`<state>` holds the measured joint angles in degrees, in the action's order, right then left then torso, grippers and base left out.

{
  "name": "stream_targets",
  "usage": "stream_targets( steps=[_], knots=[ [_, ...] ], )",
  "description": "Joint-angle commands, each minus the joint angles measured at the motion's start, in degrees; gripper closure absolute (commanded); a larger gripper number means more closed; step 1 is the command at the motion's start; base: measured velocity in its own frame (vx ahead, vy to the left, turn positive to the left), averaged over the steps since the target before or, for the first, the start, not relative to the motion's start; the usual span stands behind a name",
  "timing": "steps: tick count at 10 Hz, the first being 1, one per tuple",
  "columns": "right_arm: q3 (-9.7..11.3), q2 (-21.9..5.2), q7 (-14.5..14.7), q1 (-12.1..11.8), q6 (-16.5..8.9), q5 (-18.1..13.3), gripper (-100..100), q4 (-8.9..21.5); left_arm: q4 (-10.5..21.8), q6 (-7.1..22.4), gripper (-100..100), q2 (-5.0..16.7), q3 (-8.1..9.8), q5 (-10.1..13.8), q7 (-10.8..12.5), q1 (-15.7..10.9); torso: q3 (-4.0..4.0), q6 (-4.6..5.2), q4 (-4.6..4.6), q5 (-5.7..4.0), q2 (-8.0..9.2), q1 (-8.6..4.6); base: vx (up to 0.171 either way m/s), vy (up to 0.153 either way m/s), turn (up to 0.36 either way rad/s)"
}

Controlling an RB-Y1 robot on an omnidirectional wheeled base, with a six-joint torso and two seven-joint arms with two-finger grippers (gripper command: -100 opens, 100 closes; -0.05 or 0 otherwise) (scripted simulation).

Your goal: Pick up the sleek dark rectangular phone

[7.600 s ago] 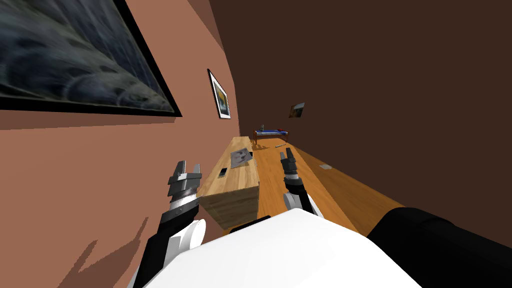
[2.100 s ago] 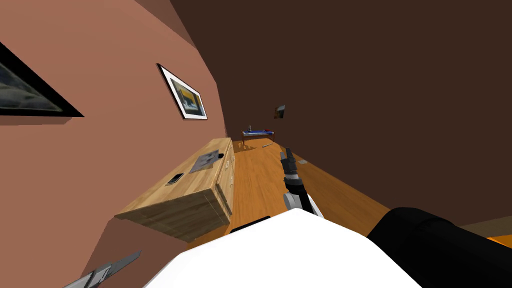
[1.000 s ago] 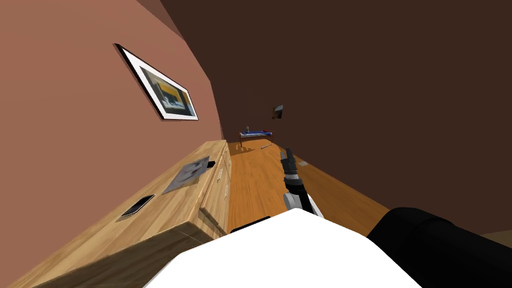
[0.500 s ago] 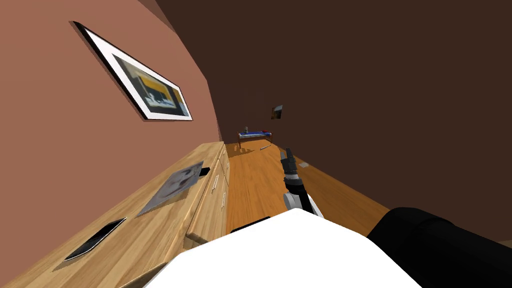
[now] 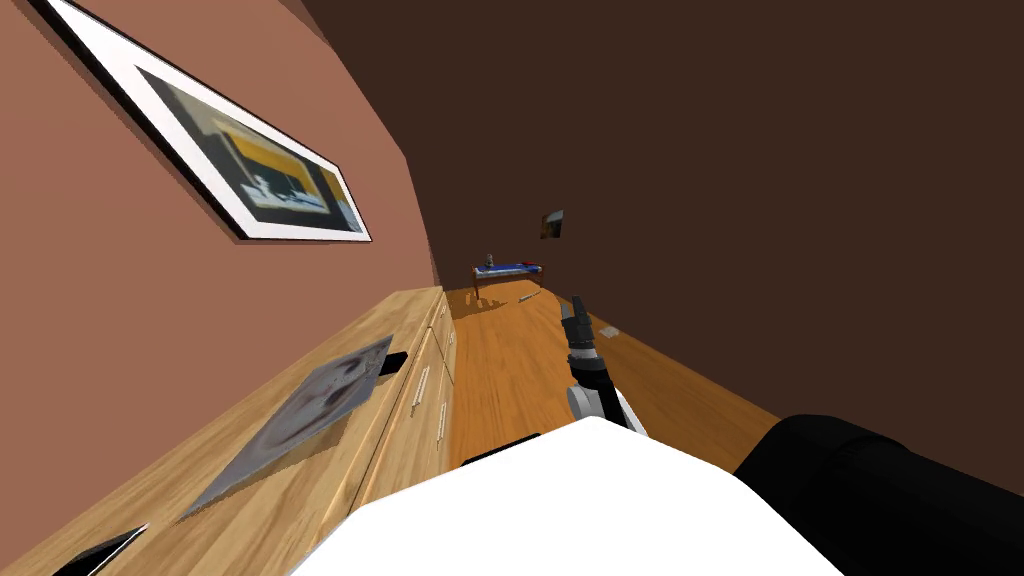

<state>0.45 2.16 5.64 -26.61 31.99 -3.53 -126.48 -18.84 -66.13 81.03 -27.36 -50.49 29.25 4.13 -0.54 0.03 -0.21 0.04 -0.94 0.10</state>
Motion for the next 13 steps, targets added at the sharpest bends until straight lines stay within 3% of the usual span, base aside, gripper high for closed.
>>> stream_targets(
  steps=[1, 2, 4, 5, 6, 7, 8, 10, 13],
  knots=[
    [0.0, 0.0, 0.0, 0.0, 0.0, 0.0, 0, 0.0, -2.53, 1.24, -100, 0.76, 0.65, 0.36, 1.29, 2.04, 0.0, 0.0, 0.0, 0.0, 0.0, 0.0, 0.16, 0.023, -0.046],
    [0.0, 0.0, 0.0, 0.01, 0.0, 0.0, 0, 0.0, -1.73, 1.48, -100, 0.22, 0.83, -0.9, 1.74, 1.42, 0.13, -0.03, 0.04, -0.01, 0.26, -0.03, 0.17, 0.044, -0.102],
    [0.0, 0.0, 0.0, 0.01, 0.0, 0.0, 0, 0.0, -1.34, 1.21, -100, 0.09, 0.74, -0.97, 1.47, 1.12, 0.14, -0.03, 0.05, 0.03, 0.25, 0.14, 0.136, 0.056, -0.044],
    [0.0, 0.0, 0.0, 0.02, 0.0, 0.0, 0, 0.0, -1.46, 1.33, 0, 0.12, 0.79, -0.97, 1.6, 1.19, 0.3, -0.05, 0.11, 0.02, 0.56, 0.04, 0.015, 0.006, -0.002],
    [0.0, 0.01, 0.0, 0.03, 0.0, 0.0, 0, 0.0, -3.73, 3.19, -100, 0.87, -0.13, 1.9, 1.32, 4.04, 0.46, -0.06, 0.18, -0.01, 0.82, -0.07, -0.01, 0.008, -0.147],
    [0.01, 0.01, 0.0, 0.04, -0.01, 0.0, 0, 0.0, -3.73, 3.19, -100, 0.87, -0.13, 2.97, 1.32, 4.27, 0.55, -0.03, 0.21, -0.02, 0.97, -0.1, -0.025, 0.02, -0.095],
    [0.01, 0.01, 0.0, 0.03, -0.01, 0.0, 0, 0.0, -5.47, 5.06, -100, 1.63, -1.03, 4.69, 1.06, 5.98, 0.61, -0.07, 0.24, -0.02, 1.07, -0.07, -0.032, 0.02, -0.171],
    [0.01, 0.01, 0.0, 0.03, -0.01, 0.0, 0, 0.01, -6.01, 5.06, -100, 1.63, -1.03, 6.91, 1.06, 7.36, 0.66, -0.09, 0.26, -0.01, 1.14, -0.08, -0.028, 0.01, -0.024],
    [0.01, 0.01, 0.0, 0.03, -0.01, 0.0, 0, 0.01, -10.56, 8.8, -100, 3.14, -2.85, 12.63, 0.53, 12.84, 0.65, -0.09, 0.26, -0.02, 1.13, -0.08, -0.028, 0.012, -0.131]
  ],
)
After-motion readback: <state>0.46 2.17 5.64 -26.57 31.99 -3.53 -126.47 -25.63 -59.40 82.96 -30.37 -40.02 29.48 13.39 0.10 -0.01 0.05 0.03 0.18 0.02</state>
